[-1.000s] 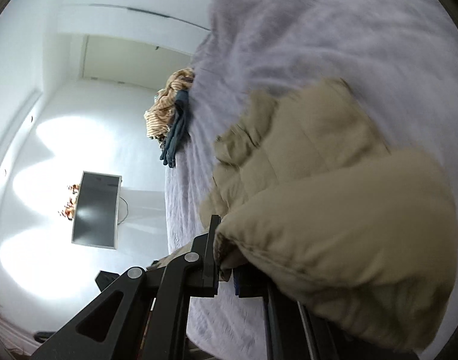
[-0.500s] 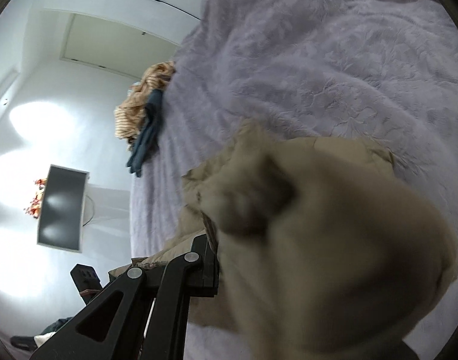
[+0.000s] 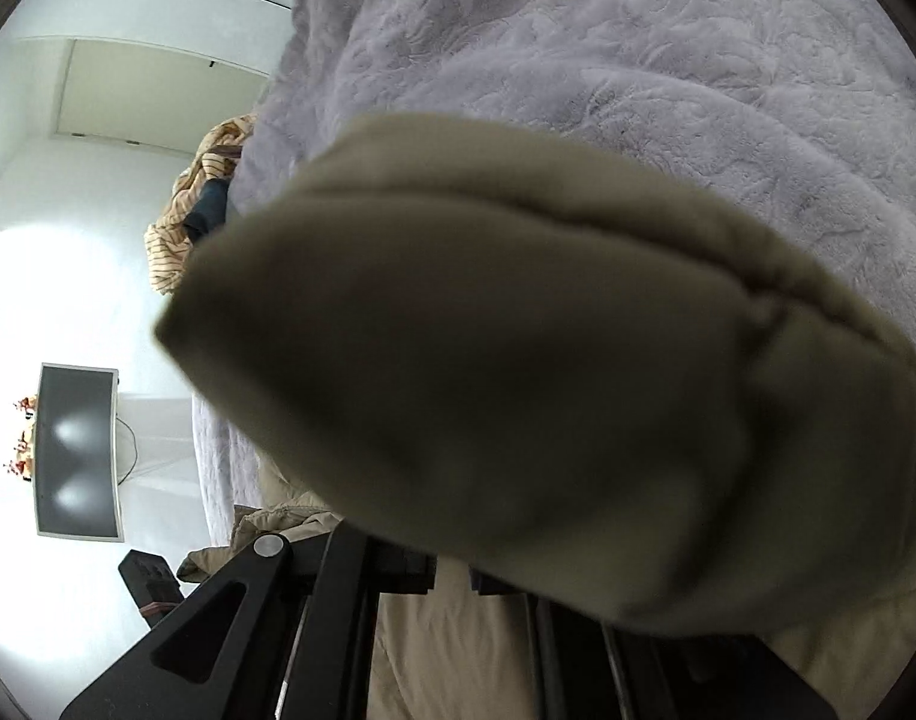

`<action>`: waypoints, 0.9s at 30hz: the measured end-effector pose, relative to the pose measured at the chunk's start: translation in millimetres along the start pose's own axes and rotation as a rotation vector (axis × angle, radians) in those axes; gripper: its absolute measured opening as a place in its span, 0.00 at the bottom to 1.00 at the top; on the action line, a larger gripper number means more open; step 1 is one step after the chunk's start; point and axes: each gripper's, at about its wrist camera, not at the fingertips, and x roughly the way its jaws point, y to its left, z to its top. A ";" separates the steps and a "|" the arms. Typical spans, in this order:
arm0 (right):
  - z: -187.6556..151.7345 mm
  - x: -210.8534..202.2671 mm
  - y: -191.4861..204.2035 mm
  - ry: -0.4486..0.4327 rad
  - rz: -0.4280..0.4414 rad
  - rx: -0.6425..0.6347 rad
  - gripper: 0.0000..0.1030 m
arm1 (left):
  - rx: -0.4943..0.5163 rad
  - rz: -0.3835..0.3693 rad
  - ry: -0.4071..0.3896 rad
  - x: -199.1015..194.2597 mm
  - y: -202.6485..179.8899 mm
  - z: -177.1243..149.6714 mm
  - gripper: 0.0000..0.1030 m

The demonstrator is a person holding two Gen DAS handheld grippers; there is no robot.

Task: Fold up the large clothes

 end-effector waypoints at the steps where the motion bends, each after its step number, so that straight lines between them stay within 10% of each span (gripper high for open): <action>1: -0.3 -1.9 0.9 0.001 -0.002 -0.002 0.08 | 0.017 -0.012 -0.007 -4.8 -2.6 -1.3 0.24; 5: -2.1 -11.6 6.6 -0.014 -0.004 -0.025 0.39 | 0.062 -0.053 -0.055 -30.2 -9.5 -7.0 0.79; 7: -3.0 -20.2 9.5 -0.036 0.011 -0.037 0.69 | 0.088 -0.045 -0.077 -41.4 -11.5 -9.2 0.80; 12: -19.0 -36.2 27.3 -0.049 0.011 -0.103 0.68 | 0.143 0.022 -0.113 -64.0 -20.3 -16.3 0.80; 13: -24.9 -35.9 34.1 -0.042 -0.004 -0.146 0.56 | 0.160 0.040 -0.125 -66.6 -23.4 -17.8 0.79; 15: -39.2 -25.5 53.2 -0.002 -0.067 -0.275 0.26 | 0.206 0.071 -0.130 -63.4 -31.8 -19.9 0.52; 17: -50.6 -11.4 63.5 0.053 -0.086 -0.359 0.22 | 0.249 0.089 -0.101 -49.2 -39.0 -19.8 0.32; 27: -25.0 12.5 32.2 -0.003 -0.229 -0.373 0.17 | 0.213 0.228 -0.115 7.7 -16.3 6.0 0.32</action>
